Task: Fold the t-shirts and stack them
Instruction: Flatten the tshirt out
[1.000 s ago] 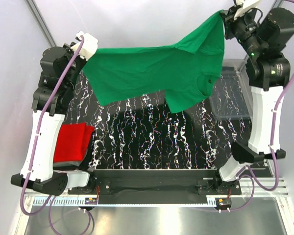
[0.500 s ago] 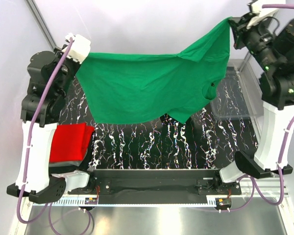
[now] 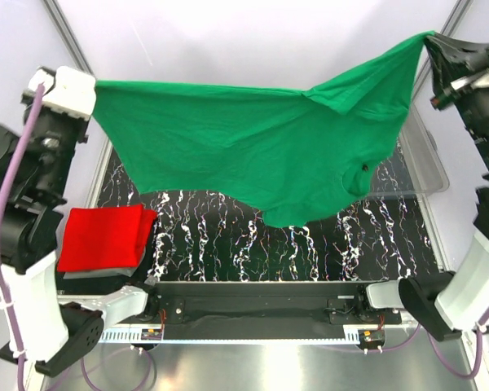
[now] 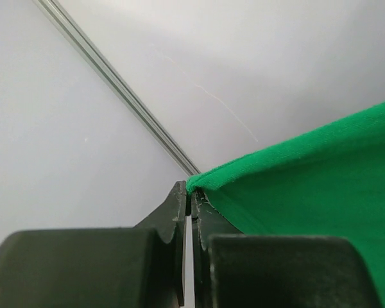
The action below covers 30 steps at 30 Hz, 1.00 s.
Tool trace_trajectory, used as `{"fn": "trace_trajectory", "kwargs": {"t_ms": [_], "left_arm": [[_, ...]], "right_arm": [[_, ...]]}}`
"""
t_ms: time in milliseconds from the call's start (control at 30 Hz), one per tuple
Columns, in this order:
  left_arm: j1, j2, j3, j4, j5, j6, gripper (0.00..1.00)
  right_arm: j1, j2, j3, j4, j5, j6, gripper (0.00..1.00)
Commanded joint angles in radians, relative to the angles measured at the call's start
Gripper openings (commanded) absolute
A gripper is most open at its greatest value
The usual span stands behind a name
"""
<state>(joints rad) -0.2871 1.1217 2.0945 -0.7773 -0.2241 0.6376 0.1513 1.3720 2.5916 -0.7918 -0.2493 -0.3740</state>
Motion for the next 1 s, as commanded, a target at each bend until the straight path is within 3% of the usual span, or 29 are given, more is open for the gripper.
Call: {"fn": "trace_trajectory", "kwargs": {"t_ms": [0, 267, 467, 600, 800, 967], "left_arm": [[0.000, -0.029, 0.010, 0.009, 0.025, -0.009, 0.00], [0.008, -0.143, -0.054, -0.014, 0.065, -0.029, 0.00], [0.016, -0.168, -0.175, -0.023, 0.068, -0.009, 0.00], [0.016, -0.158, -0.309, -0.019, 0.054, 0.017, 0.00], [0.025, -0.076, -0.511, 0.044, 0.039, 0.017, 0.00], [0.077, 0.053, -0.640, 0.142, 0.048, 0.027, 0.00]], "right_arm": [[-0.001, -0.045, 0.003, 0.049, 0.005, 0.000, 0.00], [-0.019, -0.151, -0.051, 0.026, 0.002, -0.002, 0.00], [-0.030, -0.142, -0.105, 0.037, 0.018, -0.022, 0.00], [-0.030, -0.129, -0.273, 0.075, 0.012, -0.071, 0.00], [-0.029, -0.151, -0.698, 0.345, -0.004, -0.167, 0.00], [-0.029, -0.036, -0.873, 0.498, -0.021, -0.189, 0.00]]}}
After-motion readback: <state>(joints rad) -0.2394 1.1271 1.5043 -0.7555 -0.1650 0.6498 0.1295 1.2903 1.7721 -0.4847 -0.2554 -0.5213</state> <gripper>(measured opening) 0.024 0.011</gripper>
